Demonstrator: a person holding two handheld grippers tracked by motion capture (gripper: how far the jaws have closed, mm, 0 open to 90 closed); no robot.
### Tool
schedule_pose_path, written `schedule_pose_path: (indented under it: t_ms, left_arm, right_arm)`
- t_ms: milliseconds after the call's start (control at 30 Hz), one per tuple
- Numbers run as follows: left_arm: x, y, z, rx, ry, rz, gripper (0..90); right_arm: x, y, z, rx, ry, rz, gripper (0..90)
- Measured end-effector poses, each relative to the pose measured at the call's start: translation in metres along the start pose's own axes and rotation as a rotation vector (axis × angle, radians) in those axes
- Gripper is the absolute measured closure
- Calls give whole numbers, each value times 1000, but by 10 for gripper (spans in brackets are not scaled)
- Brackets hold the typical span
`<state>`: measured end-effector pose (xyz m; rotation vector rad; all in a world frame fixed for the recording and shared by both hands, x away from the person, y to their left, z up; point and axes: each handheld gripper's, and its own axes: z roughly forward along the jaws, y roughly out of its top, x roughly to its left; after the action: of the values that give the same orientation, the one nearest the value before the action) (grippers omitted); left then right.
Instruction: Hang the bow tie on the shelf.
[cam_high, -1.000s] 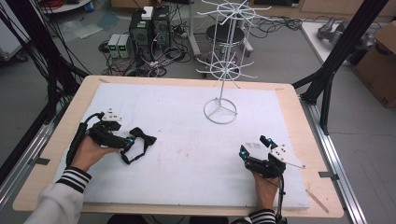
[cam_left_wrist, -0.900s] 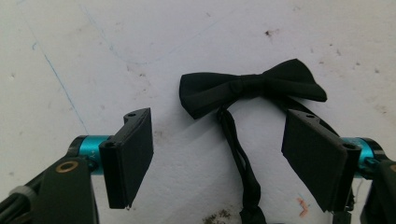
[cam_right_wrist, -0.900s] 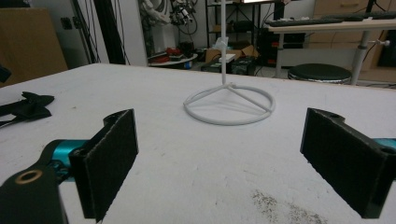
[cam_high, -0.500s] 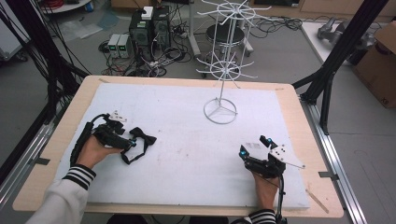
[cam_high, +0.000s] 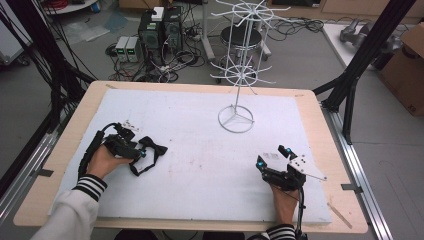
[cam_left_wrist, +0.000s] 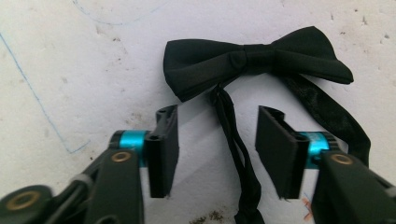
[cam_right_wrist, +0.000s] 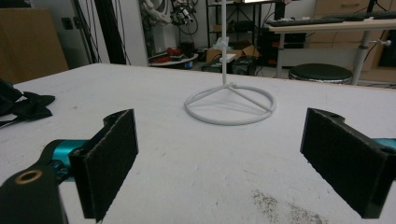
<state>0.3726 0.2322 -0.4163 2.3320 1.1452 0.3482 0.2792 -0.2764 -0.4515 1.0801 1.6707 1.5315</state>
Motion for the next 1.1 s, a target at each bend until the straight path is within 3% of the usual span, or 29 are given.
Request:
schedule_pose_path:
  t_ms: [467, 733, 800, 1100]
  left_arm:
    - [-1, 4, 5, 15, -29, -19, 659]
    - [-1, 5, 7, 24, -11, -35, 745]
    - [-1, 5, 7, 28, -6, -32, 818]
    - [-3, 6, 6, 29, 26, -31, 862]
  right_arm:
    - [0, 0, 0, -1, 1, 1, 103]
    - [0, 0, 0, 0, 1, 0, 103]
    - [0, 0, 0, 0, -1, -1, 103]
    - [0, 0, 0, -3, 0, -6, 103]
